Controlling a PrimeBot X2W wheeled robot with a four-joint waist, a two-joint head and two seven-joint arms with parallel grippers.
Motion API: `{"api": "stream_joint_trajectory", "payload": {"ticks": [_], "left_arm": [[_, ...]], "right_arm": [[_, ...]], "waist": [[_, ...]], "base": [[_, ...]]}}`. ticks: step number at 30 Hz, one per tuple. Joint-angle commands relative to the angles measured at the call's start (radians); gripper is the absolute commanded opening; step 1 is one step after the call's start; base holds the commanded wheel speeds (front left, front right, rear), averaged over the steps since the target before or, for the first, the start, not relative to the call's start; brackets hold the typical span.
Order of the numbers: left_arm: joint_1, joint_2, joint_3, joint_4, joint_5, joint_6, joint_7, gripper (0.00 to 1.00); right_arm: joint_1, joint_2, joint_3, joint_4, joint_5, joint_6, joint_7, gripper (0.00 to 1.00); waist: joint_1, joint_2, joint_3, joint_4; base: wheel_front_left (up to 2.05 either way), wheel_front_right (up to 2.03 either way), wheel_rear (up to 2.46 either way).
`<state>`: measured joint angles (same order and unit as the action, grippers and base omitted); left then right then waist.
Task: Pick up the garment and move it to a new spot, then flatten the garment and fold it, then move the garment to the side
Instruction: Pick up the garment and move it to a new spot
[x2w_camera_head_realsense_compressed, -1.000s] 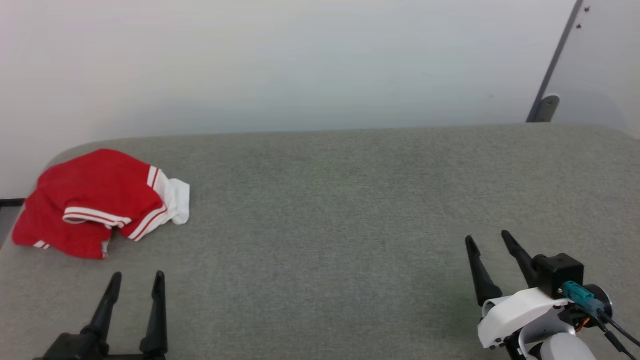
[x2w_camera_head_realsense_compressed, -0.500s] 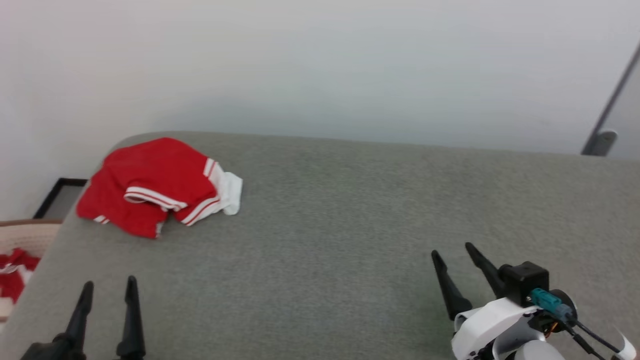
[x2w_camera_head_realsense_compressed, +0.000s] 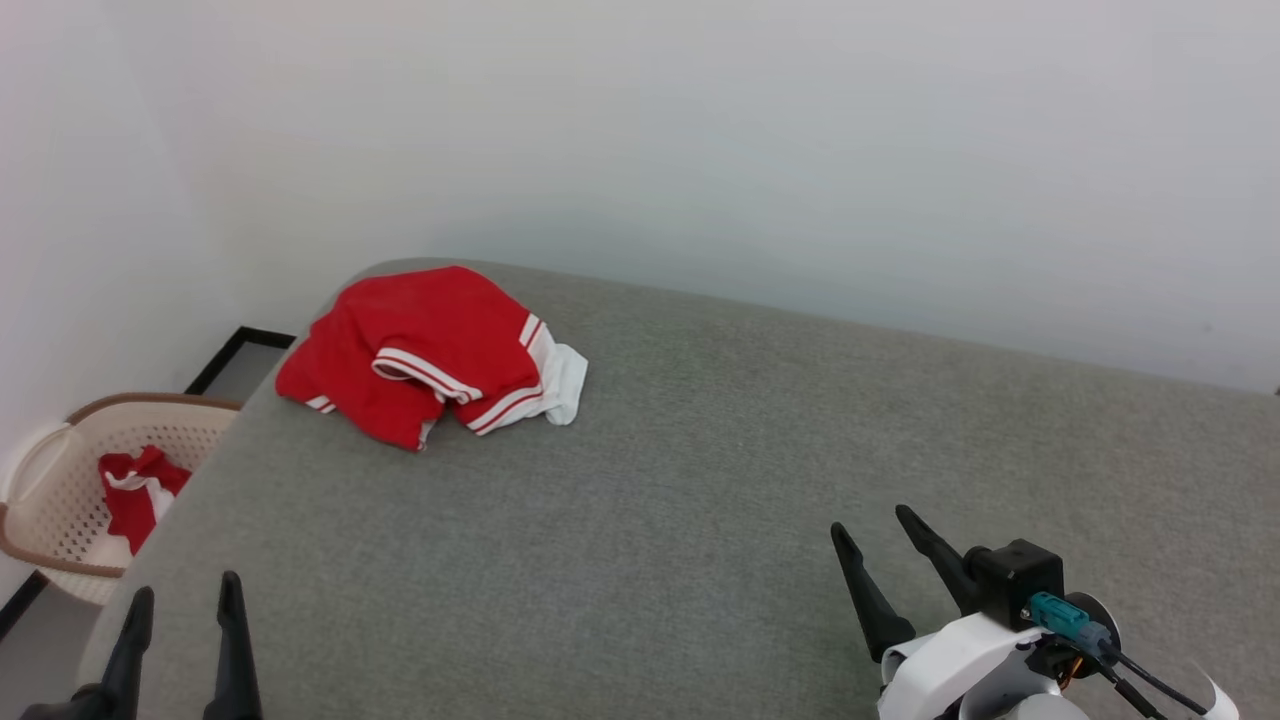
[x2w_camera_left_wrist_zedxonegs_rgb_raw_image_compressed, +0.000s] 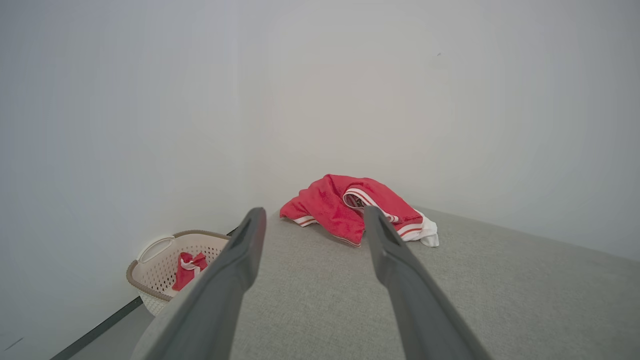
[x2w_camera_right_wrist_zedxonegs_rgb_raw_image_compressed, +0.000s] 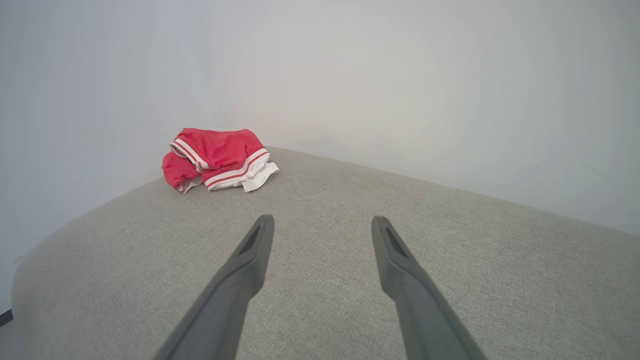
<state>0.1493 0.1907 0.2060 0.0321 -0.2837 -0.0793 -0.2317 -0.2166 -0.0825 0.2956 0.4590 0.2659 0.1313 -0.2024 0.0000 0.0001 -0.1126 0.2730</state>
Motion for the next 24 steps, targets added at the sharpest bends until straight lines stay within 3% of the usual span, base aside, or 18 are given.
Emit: {"api": "stream_joint_trajectory", "payload": {"ticks": [1, 10, 24], "left_arm": [[0.011, 0.002, 0.002, -0.006, -0.003, 0.004, 0.003, 1.00], [-0.041, 0.054, 0.000, -0.012, -0.041, -0.016, 0.063, 1.00], [-0.379, 0.309, -0.035, 0.087, -0.230, -0.052, 0.303, 1.00]], "right_arm": [[-0.012, 0.003, 0.001, 0.004, 0.001, -0.001, -0.006, 1.00], [-0.023, -0.008, -0.001, 0.006, -0.007, -0.001, -0.004, 1.00], [-0.110, -0.037, -0.020, -0.070, -0.053, -0.001, 0.029, 1.00]], "waist": [[0.0000, -0.0001, -0.009, 0.014], [0.0000, -0.0001, 0.025, -0.008], [0.0000, -0.0001, 0.238, -0.122]], "base": [[0.00, 0.00, 0.00], [0.00, 0.00, 0.00], [0.00, 0.00, 0.00]]}}
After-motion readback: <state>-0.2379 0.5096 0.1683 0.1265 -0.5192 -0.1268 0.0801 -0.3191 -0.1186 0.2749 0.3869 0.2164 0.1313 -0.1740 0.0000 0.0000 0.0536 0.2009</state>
